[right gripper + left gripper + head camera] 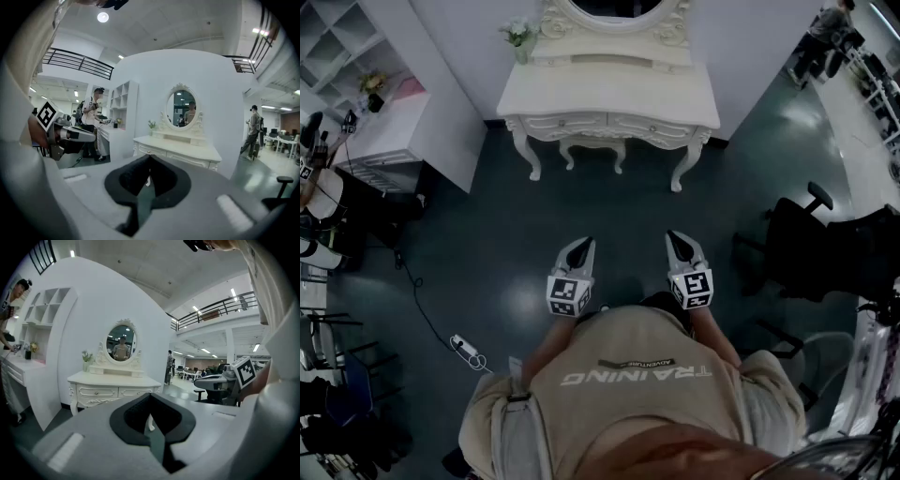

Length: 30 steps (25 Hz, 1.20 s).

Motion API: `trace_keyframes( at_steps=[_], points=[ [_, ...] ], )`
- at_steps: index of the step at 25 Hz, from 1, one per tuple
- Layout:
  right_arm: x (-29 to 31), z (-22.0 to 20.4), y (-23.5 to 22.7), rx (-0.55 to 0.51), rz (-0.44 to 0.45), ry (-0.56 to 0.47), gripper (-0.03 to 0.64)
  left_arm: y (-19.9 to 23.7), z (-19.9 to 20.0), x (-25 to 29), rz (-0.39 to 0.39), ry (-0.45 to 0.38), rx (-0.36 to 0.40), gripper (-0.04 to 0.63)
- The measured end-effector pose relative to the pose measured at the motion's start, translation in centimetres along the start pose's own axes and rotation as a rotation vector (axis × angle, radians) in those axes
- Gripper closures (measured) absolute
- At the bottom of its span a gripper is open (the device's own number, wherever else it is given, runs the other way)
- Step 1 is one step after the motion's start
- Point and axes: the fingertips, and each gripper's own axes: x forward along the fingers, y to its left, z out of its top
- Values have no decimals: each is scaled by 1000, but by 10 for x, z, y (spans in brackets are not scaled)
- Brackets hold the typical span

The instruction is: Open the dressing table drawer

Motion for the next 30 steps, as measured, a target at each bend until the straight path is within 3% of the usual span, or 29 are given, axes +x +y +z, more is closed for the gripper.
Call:
trace_keyframes(
  at_steps=[11,24,30],
  points=[
    [0,-9,-23,9,-3,46,614,-9,6,34,-24,9,-32,588],
    [15,-18,-174,60,-78,2,614,-68,52,167,-68,36,40,588],
    [27,-32,-229,53,-113,-14,614,-84,57,219,-64,53,40,588]
  ],
)
